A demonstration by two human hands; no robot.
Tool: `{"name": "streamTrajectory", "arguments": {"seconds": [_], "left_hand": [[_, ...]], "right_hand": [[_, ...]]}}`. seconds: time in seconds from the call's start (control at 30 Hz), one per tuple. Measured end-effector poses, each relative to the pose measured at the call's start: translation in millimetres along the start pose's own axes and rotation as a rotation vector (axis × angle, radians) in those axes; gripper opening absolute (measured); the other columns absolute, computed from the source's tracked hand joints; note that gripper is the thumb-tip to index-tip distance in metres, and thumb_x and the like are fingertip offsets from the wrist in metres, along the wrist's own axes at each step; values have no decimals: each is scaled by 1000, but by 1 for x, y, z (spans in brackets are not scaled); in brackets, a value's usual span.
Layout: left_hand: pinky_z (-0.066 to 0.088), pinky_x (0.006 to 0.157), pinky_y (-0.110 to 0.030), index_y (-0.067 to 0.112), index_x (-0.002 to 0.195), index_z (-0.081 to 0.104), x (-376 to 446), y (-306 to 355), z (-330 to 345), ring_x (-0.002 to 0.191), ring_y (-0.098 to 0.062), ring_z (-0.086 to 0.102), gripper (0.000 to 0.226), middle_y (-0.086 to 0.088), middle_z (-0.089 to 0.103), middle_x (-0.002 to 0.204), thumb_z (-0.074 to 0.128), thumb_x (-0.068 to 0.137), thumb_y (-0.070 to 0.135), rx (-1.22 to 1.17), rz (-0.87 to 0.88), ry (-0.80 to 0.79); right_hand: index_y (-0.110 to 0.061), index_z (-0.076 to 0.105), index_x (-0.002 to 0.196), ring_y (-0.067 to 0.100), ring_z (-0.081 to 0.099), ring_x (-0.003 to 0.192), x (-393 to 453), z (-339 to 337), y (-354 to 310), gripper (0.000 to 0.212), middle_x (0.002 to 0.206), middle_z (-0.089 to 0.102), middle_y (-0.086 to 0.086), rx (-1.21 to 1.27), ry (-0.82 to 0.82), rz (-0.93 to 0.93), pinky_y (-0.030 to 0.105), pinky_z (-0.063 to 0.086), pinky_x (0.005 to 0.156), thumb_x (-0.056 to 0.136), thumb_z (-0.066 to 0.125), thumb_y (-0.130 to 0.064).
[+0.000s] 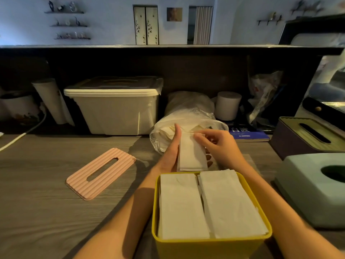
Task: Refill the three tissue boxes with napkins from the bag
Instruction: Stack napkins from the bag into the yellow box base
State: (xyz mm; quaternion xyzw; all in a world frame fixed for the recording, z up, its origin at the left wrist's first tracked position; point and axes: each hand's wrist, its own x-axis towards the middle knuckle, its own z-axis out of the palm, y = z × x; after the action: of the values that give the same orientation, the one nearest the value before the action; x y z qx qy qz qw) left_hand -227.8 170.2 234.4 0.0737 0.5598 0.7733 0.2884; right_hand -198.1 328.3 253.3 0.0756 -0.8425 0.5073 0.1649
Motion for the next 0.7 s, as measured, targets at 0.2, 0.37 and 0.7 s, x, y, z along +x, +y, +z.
{"name": "streamTrajectory", "arguments": {"seconds": [0.2, 0.37, 0.7], "left_hand": [[53, 73, -33, 15, 145, 50, -2, 12, -19, 78, -21, 63, 54, -13, 67, 99, 64, 97, 35, -261, -15, -48], [49, 67, -30, 11, 121, 53, -1, 22, -37, 74, -22, 54, 30, -12, 60, 84, 60, 95, 24, -340, 84, 13], [51, 65, -30, 7, 118, 54, 0, 23, -38, 70, -21, 57, 33, -13, 62, 84, 63, 94, 28, -317, 99, 56]], "right_hand": [[-28, 69, 111, -7, 65, 92, 8, 3, 25, 15, 98, 67, -22, -110, 100, -32, 8, 52, 79, 98, 67, -21], [-28, 60, 128, 14, 54, 124, 9, 18, 42, 35, 132, 60, -5, -374, -25, 73, 25, 41, 103, 95, 71, -26], [-22, 49, 150, 24, 48, 139, 22, 37, 51, 62, 150, 54, 3, -440, -55, 87, 37, 34, 117, 96, 67, -44]]}}
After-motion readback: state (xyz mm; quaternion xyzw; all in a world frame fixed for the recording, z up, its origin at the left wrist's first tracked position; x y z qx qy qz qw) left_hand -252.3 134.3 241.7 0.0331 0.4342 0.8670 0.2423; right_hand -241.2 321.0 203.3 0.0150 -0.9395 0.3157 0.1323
